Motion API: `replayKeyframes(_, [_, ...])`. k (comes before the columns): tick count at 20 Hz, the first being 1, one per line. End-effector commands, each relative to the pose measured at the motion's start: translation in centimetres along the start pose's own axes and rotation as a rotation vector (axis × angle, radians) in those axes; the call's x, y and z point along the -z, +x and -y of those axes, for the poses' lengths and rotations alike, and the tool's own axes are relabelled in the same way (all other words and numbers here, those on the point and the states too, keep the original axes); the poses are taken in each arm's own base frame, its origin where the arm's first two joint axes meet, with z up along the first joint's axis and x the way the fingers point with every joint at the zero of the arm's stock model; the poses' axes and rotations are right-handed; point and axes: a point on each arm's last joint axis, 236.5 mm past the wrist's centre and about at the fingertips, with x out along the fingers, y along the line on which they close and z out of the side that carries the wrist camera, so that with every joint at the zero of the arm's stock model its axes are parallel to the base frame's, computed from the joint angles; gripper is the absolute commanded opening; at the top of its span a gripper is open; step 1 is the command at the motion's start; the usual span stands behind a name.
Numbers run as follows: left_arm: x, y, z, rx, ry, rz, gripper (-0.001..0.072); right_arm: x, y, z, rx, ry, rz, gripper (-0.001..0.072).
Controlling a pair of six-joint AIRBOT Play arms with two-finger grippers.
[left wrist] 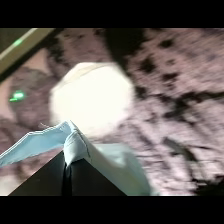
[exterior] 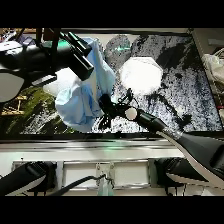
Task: Fold the clothes and pants, and hang the long-sleeved shirts on hangers.
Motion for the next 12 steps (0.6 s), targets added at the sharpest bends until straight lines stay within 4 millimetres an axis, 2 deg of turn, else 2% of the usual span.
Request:
replayKeyframes(1, [2.0, 1.2, -3.3, -0.117, 0.05, -0.073, 0.0011, -0.2, -1.4, -1.4, -0.025, -0.186, 0.016, 0.0028])
replayKeyframes(3, [3.7, 2.2, -5.5, -0.167, 0.009, -0.115, 0.001, -1.7, -4.0, -3.3, -0.056, -0.364, 0.054, 0.0028])
replayKeyframes(4, [4.3, 2.4, -7.0, -0.204, -0.007, -0.125, 0.001, -3.0, -5.9, -4.3, -0.068, -0.452, 0.08, 0.0028])
replayKeyframes(6, [4.7, 2.6, -10.6, -0.29, -0.094, -0.091, 0.001, -5.5, -10.5, -6.6, -0.079, -0.657, 0.123, 0.0028])
replayKeyframes(8, [4.1, 2.2, -13.8, -0.364, -0.286, 0.006, 0.0011, -7.2, -15.5, -10.0, -0.082, -0.902, 0.127, 0.0026])
replayKeyframes(10, [2.4, 1.4, -15.3, -0.387, -0.458, 0.125, 0.0011, -9.5, -21.0, -14.2, -0.076, -1.142, 0.175, 0.0026])
replayKeyframes(12, [-2.4, -0.7, -13.9, -0.333, -0.505, 0.297, 0.0011, -13.0, -27.8, -20.2, -0.071, -1.288, 0.392, 0.0026])
